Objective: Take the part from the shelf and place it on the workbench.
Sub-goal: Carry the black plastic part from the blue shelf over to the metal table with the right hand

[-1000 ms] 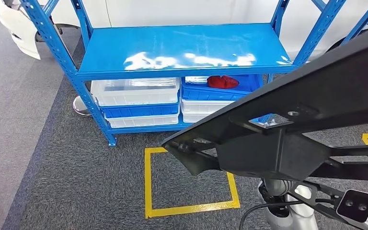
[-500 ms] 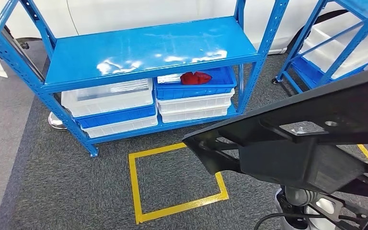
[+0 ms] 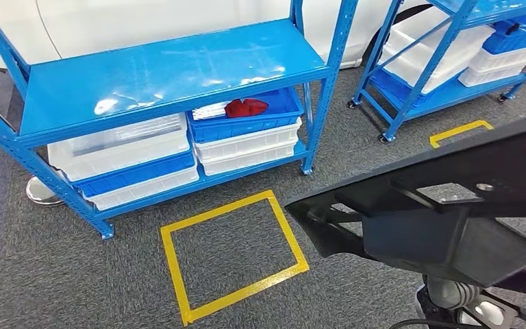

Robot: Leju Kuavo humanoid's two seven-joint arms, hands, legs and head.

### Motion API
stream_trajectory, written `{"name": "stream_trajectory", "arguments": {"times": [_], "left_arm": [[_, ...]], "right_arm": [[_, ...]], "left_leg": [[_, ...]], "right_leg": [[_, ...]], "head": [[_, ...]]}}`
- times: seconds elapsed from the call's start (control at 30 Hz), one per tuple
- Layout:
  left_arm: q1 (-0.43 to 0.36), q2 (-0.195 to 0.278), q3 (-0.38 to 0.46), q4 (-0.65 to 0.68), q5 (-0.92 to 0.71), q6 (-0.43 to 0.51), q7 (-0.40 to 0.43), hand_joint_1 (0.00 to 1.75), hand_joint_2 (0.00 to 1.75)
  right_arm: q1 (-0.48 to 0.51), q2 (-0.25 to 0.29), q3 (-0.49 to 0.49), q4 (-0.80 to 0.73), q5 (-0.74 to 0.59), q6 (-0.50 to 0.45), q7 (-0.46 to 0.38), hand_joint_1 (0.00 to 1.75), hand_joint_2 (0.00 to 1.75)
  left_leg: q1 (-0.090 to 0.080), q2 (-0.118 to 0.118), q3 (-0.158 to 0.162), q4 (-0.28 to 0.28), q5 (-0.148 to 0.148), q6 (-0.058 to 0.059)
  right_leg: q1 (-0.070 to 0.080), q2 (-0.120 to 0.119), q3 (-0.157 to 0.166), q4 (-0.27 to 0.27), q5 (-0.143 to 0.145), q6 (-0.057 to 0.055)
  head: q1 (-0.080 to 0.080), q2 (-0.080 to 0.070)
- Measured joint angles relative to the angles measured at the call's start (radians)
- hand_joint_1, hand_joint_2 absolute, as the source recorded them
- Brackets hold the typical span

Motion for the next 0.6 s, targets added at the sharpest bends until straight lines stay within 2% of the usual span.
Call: {"name": "stream_trajectory", "arguments": {"times": [0.03,0.07,0.1,0.17,0.23,0.3,0.33,0.37,0.4,0.43,0.47,0.5,0.53,0.57,0.6], "left_arm": [[0.0,0.002,0.0,0.0,0.0,-0.002,-0.002,0.0,1.75],[0.0,0.006,0.0,0.0,0.001,-0.002,-0.003,0.0,1.75],[0.0,0.01,0.0,0.0,0.002,-0.002,-0.003,0.0,1.75],[-0.002,0.023,0.0,0.0,0.005,-0.002,-0.007,0.0,1.75],[-0.001,0.037,0.001,0.0,0.01,-0.004,-0.017,0.0,1.75],[0.004,0.053,0.002,0.0,0.013,-0.009,-0.027,0.0,1.75],[0.006,0.061,0.002,0.0,0.014,-0.012,-0.03,0.0,1.75],[0.008,0.07,0.002,0.0,0.014,-0.016,-0.031,0.0,1.75],[0.01,0.076,0.002,0.0,0.015,-0.019,-0.032,0.0,1.75],[0.01,0.083,0.003,0.0,0.015,-0.022,-0.033,0.0,1.75],[0.01,0.09,0.003,0.0,0.016,-0.025,-0.034,0.0,1.75],[0.01,0.095,0.003,0.0,0.016,-0.027,-0.034,0.0,1.75],[0.01,0.1,0.003,0.001,0.017,-0.031,-0.034,0.0,1.75],[0.01,0.104,0.003,0.001,0.017,-0.035,-0.034,0.0,1.75],[0.008,0.107,0.003,0.001,0.016,-0.04,-0.033,0.0,1.75]], "right_arm": [[0.002,0.001,-0.009,-0.008,-0.001,0.005,0.0,1.75,1.75],[0.005,0.002,-0.02,-0.017,-0.004,0.015,0.0,1.75,1.75],[0.007,0.006,-0.034,-0.025,-0.008,0.029,0.0,1.75,1.75],[0.013,0.02,-0.069,-0.04,-0.014,0.063,0.0,1.75,1.75],[0.015,0.042,-0.104,-0.055,-0.014,0.091,0.0,1.75,1.75],[0.017,0.067,-0.129,-0.067,-0.011,0.109,0.0,1.75,1.75],[0.018,0.079,-0.138,-0.071,-0.01,0.115,0.0,1.75,1.75],[0.021,0.091,-0.145,-0.075,-0.009,0.119,0.0,1.75,1.75],[0.023,0.101,-0.151,-0.078,-0.009,0.122,0.0,1.75,1.75],[0.024,0.111,-0.156,-0.083,-0.009,0.124,0.0,1.75,1.75],[0.026,0.12,-0.16,-0.087,-0.009,0.125,0.0,1.75,1.75],[0.026,0.127,-0.163,-0.09,-0.009,0.124,0.0,1.75,1.75],[0.026,0.133,-0.165,-0.093,-0.007,0.122,0.0,1.75,1.75],[0.026,0.137,-0.165,-0.095,-0.003,0.115,0.0,1.75,1.75],[0.027,0.14,-0.162,-0.096,0.004,0.104,0.0,1.75,1.75]], "left_leg": [[-0.002,0.007,0.001,0.001,-0.002,-0.005],[-0.005,0.015,0.002,0.002,-0.003,-0.01],[-0.006,0.022,0.003,0.002,-0.003,-0.017],[-0.005,0.032,0.005,0.003,-0.006,-0.029],[-0.001,-0.003,-0.01,0.043,-0.039,-0.039],[0.001,-0.051,-0.062,0.162,-0.108,-0.046],[0.002,-0.061,-0.092,0.23,-0.137,-0.048],[0.002,-0.065,-0.113,0.276,-0.15,-0.049],[0.002,-0.067,-0.115,0.284,-0.141,-0.049],[0.002,-0.07,-0.1,0.252,-0.114,-0.048],[0.003,-0.08,-0.07,0.19,-0.076,-0.046],[0.004,-0.106,-0.037,0.119,-0.046,-0.042],[0.005,-0.131,-0.011,0.06,-0.026,-0.038],[0.006,-0.151,0.004,0.023,-0.017,-0.035],[0.005,-0.161,0.009,0.008,-0.018,-0.03]], "right_leg": [[0.004,-0.015,0.032,-0.058,0.016,-0.007],[0.008,-0.023,0.048,-0.09,0.021,-0.014],[0.012,-0.021,0.048,-0.098,0.019,-0.021],[0.01,-0.001,0.044,-0.103,0.026,-0.034],[0.005,0.017,0.044,-0.111,0.034,-0.048],[0.004,0.037,0.04,-0.114,0.04,-0.058],[0.006,0.048,0.036,-0.113,0.042,-0.06],[0.006,0.061,0.034,-0.112,0.043,-0.061],[0.007,0.075,0.032,-0.11,0.045,-0.061],[0.007,0.088,0.032,-0.108,0.046,-0.06],[0.007,0.101,0.032,-0.106,0.046,-0.058],[0.007,0.113,0.03,-0.102,0.046,-0.056],[0.008,0.124,0.027,-0.097,0.047,-0.052],[0.008,0.135,0.022,-0.094,0.049,-0.047],[0.007,0.146,0.016,-0.093,0.052,-0.04]], "head": [[0.0,0.0],[0.0,0.0],[0.0,0.0],[0.0,0.0],[0.0,0.0],[0.0,0.0],[0.0,0.0],[0.0,0.0],[0.0,0.0],[0.0,0.0],[0.0,0.0],[0.0,0.0],[0.0,0.0],[0.0,0.0],[0.0,0.0]]}}
